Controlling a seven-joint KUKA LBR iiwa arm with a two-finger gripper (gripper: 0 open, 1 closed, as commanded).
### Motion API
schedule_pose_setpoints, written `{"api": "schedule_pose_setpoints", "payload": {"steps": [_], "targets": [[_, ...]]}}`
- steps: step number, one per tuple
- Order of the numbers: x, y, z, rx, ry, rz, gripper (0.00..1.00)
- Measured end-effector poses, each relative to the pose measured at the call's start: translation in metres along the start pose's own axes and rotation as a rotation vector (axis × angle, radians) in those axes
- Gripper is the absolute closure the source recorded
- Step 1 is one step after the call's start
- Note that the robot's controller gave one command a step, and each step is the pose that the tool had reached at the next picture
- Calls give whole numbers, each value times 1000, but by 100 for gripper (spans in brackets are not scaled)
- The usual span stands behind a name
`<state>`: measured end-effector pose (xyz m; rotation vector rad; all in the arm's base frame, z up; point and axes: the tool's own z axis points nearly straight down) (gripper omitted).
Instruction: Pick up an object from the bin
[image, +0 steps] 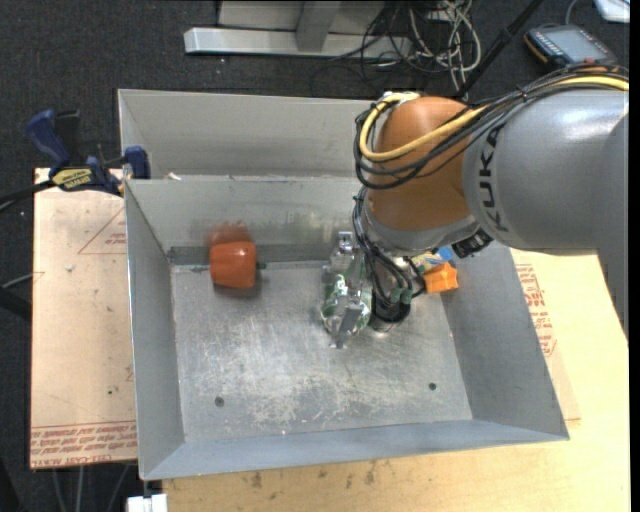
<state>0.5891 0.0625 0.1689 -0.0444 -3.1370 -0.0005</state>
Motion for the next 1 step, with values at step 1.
{"api": "schedule_pose_setpoints", "payload": {"steps": [1], "targets": [[11, -25, 31, -1, -11, -102, 0]]}}
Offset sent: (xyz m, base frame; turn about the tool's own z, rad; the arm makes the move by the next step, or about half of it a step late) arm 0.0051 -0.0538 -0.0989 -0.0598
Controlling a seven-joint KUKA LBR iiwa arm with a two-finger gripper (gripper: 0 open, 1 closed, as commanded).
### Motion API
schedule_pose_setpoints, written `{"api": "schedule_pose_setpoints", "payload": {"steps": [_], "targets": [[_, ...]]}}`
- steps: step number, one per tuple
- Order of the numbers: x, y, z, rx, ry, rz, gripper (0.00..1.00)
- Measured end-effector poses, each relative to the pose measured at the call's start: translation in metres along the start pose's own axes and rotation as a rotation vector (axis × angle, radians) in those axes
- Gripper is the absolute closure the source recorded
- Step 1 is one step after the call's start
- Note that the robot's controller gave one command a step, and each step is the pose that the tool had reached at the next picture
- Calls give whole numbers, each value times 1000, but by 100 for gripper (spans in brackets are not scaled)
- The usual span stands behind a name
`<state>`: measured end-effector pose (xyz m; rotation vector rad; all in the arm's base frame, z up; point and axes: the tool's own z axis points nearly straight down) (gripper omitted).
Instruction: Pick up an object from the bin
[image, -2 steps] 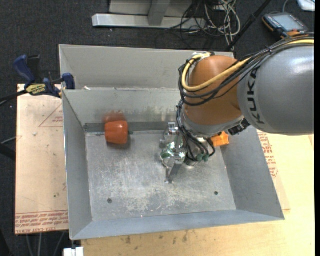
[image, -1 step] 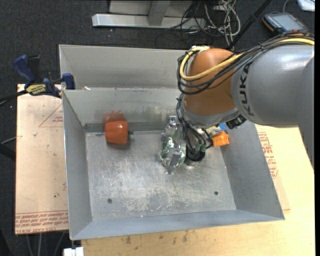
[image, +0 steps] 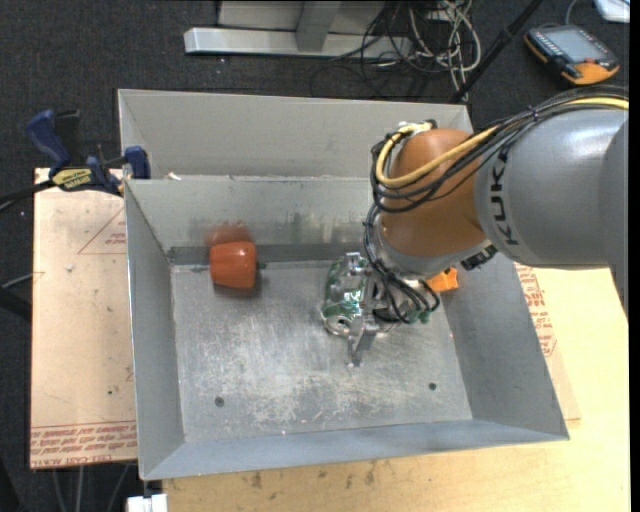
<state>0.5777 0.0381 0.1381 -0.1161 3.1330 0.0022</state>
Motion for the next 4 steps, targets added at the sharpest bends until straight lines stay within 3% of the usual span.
{"api": "schedule_pose_setpoints", "payload": {"steps": [1, 4], "targets": [[-31, -28, 40, -5, -31, 43, 100], [-27, -25, 38, -3, -40, 46, 100]]}}
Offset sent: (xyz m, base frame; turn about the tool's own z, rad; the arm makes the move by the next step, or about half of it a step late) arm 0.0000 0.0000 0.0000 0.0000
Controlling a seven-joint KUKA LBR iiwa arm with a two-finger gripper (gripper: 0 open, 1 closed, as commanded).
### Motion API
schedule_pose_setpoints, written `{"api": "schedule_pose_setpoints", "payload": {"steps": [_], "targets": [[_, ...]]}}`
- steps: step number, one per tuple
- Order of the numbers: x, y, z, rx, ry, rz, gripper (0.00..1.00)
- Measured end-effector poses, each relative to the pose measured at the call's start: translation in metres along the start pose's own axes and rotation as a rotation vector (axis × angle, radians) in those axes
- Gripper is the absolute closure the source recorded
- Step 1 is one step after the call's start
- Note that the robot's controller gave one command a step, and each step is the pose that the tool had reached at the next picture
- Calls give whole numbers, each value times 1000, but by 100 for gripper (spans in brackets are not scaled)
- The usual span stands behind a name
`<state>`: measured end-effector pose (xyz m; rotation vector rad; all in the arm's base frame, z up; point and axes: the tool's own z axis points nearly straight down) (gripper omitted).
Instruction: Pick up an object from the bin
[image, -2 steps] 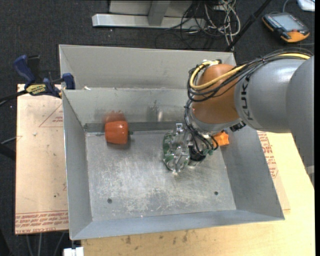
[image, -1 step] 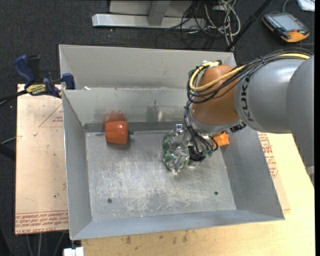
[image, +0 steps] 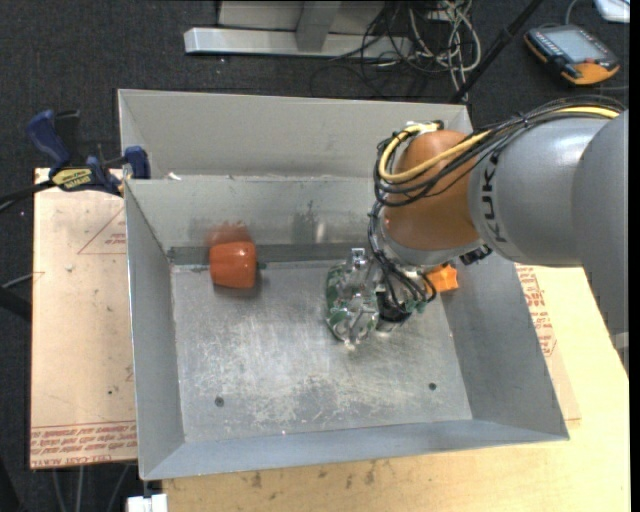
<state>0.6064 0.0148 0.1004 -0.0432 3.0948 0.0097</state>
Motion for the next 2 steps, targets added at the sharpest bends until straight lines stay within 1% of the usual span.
{"api": "schedule_pose_setpoints", "payload": {"steps": [2], "targets": [[0, 0, 0, 0, 0, 0, 100]]}}
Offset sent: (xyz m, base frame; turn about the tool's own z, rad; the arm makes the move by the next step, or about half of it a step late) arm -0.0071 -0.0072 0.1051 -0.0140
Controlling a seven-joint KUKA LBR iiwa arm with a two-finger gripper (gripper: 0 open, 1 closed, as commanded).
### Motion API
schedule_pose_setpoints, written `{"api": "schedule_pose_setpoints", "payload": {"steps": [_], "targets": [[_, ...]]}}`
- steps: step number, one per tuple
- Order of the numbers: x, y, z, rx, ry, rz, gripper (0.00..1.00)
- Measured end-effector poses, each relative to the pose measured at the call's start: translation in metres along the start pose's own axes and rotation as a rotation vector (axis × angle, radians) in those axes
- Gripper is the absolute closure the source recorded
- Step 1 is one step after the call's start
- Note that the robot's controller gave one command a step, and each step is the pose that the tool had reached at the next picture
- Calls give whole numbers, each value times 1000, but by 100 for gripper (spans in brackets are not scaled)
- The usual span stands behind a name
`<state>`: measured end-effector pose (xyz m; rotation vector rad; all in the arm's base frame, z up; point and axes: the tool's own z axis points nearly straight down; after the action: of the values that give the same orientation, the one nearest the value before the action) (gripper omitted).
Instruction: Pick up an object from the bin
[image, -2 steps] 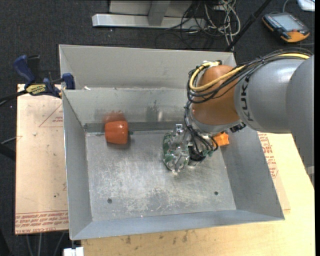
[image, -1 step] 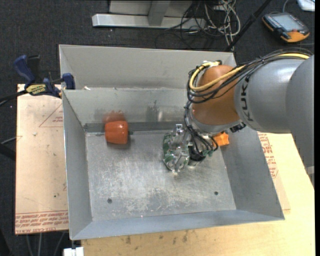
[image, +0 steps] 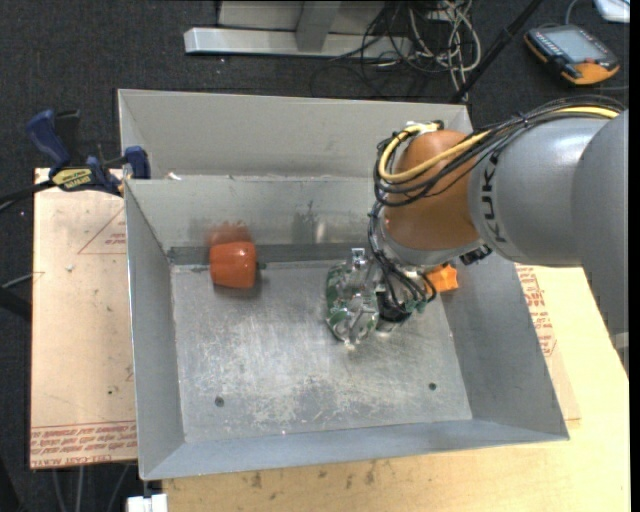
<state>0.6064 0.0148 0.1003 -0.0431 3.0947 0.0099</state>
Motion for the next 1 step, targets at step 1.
{"api": "schedule_pose_setpoints", "payload": {"steps": [1], "targets": [[0, 0, 0, 0, 0, 0, 100]]}}
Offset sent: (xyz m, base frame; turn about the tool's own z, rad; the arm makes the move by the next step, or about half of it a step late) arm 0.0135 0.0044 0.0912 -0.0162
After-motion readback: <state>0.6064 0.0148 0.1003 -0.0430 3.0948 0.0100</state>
